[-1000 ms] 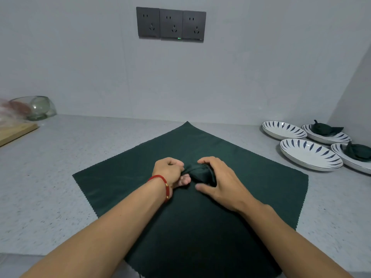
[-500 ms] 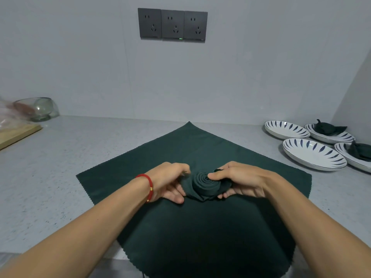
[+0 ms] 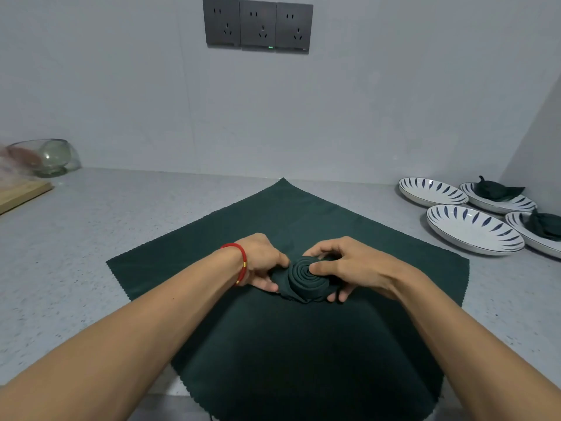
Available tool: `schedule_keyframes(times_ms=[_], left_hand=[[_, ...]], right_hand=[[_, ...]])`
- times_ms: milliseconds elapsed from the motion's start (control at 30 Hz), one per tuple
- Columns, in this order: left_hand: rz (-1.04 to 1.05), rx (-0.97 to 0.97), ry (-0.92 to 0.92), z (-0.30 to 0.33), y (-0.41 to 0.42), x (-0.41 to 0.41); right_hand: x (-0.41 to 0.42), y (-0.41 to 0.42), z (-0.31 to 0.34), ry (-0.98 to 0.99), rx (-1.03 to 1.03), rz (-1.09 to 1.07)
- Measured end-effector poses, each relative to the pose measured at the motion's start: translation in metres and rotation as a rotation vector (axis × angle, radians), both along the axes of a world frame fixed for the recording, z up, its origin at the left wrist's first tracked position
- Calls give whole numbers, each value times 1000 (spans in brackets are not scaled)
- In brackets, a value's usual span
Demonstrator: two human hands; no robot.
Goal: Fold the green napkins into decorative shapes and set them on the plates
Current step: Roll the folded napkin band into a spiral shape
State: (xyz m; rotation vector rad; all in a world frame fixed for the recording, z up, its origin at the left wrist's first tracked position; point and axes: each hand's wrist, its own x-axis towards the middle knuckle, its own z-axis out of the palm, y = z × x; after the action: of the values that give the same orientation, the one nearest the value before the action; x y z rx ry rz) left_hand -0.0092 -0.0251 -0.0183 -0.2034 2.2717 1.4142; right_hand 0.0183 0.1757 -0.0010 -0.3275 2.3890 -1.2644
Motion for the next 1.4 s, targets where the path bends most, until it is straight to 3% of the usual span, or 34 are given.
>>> schedule_keyframes(times_ms=[200, 467, 533, 667, 733, 1000, 1167, 1400], left_hand=[[-70, -150, 155, 1, 9, 3], [-26, -199, 435, 2, 18, 22], [38, -72, 408, -3, 15, 25], [124, 315, 165, -5, 7, 36], [150, 379, 102, -4, 3, 42], [250, 408, -92, 5, 0, 42], [247, 305, 25, 15, 10, 40], [249, 295, 169, 24, 30, 32]], right_hand=[[-4, -4, -2, 120, 135, 57], [-13, -7, 0, 40, 137, 62], [-14, -8, -1, 26, 139, 42], [-12, -10, -4, 10, 149, -35], [-10, -10, -2, -18, 135, -98], [9, -4, 10, -60, 307, -257], [12, -4, -3, 3, 67, -334], [9, 17, 1, 126, 2, -435]])
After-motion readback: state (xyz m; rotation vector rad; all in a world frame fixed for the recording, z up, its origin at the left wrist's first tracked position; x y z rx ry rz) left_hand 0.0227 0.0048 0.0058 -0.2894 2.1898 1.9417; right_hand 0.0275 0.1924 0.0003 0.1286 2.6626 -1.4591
